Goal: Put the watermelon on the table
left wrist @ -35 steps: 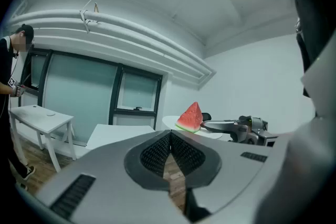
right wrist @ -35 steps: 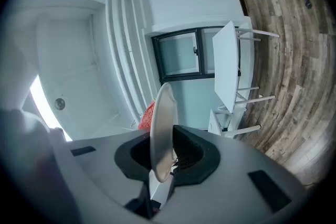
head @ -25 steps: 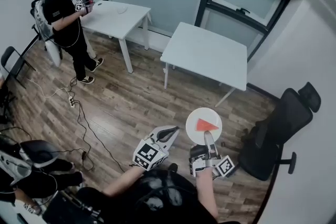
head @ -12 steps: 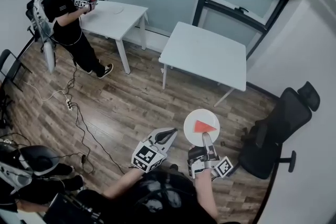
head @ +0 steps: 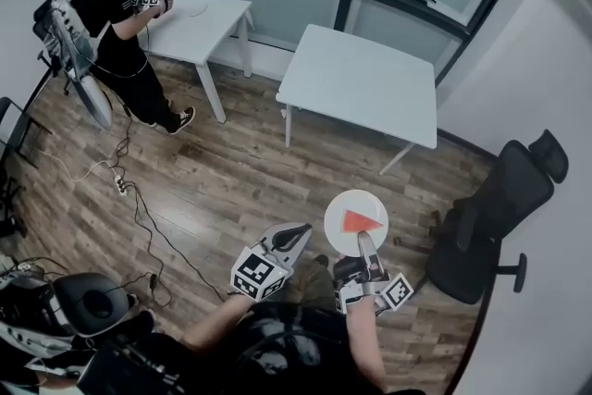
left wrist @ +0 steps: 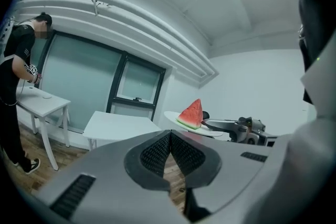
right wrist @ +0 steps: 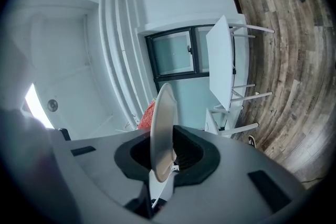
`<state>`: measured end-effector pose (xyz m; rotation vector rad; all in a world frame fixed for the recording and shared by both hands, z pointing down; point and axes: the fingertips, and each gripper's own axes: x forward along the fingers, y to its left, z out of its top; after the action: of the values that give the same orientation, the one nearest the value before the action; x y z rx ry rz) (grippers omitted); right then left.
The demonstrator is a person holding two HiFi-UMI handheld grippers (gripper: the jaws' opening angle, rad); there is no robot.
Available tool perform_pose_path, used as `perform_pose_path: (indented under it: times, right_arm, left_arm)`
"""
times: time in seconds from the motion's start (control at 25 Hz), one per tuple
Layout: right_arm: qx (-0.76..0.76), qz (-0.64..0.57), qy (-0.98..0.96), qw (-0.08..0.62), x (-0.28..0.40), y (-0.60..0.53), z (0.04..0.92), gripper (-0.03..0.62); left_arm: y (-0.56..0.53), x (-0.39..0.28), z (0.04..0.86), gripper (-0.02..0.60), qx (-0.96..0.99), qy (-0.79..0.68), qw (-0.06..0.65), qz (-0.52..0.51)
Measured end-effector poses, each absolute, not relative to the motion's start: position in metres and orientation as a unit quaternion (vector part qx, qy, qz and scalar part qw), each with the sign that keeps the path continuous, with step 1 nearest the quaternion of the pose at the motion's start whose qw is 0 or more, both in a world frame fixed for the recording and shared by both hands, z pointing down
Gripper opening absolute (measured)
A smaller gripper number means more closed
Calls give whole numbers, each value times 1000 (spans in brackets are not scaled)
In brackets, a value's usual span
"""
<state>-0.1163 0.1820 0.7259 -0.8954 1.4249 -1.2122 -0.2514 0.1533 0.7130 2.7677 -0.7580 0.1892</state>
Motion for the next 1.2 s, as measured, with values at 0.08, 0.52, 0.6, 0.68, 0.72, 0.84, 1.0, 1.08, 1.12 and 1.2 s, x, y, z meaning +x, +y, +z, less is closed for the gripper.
perform_pose_path:
  times: [0.08,0.52,0.6,0.68,0.72,0.84,1.0,1.08,1.12,1.2]
  right_arm:
    - [-368,-506,589,512,-110,167,728,60]
    - [-340,-524,599,501,-35,58,726,60]
    - [-334,-527,603,498,-20,42,724,60]
    - [-327,-528,609,492,-8,27,722,60]
    - [-324,-530,612,490,-4,20,722,60]
    - [-320,-536,615,481,9,-3,726,60]
    - [-324,-550,605,475,19,-28,735,60]
    - [-324,-554,601,475,22,-42,739,60]
    - [-325,-555,600,475,24,-51,741,60]
    - [-329,-555,597,476,28,-70,743,60]
  left_arm:
    - [140,-244,716,5,953,-261,136,64]
    - [35,-150,702,5,955,-265,111,78]
    - [22,-133,697,5,953,-272,108,75]
    - [11,-120,697,5,952,-278,107,74]
    - [6,-115,699,6,951,-281,108,76]
    - [-9,-103,707,5,947,-289,110,85]
    - [-37,-97,715,6,942,-300,124,88]
    - [-55,-94,719,5,941,-301,130,90]
    - [-65,-92,720,6,941,-299,132,89]
    - [-87,-85,722,6,943,-293,134,87]
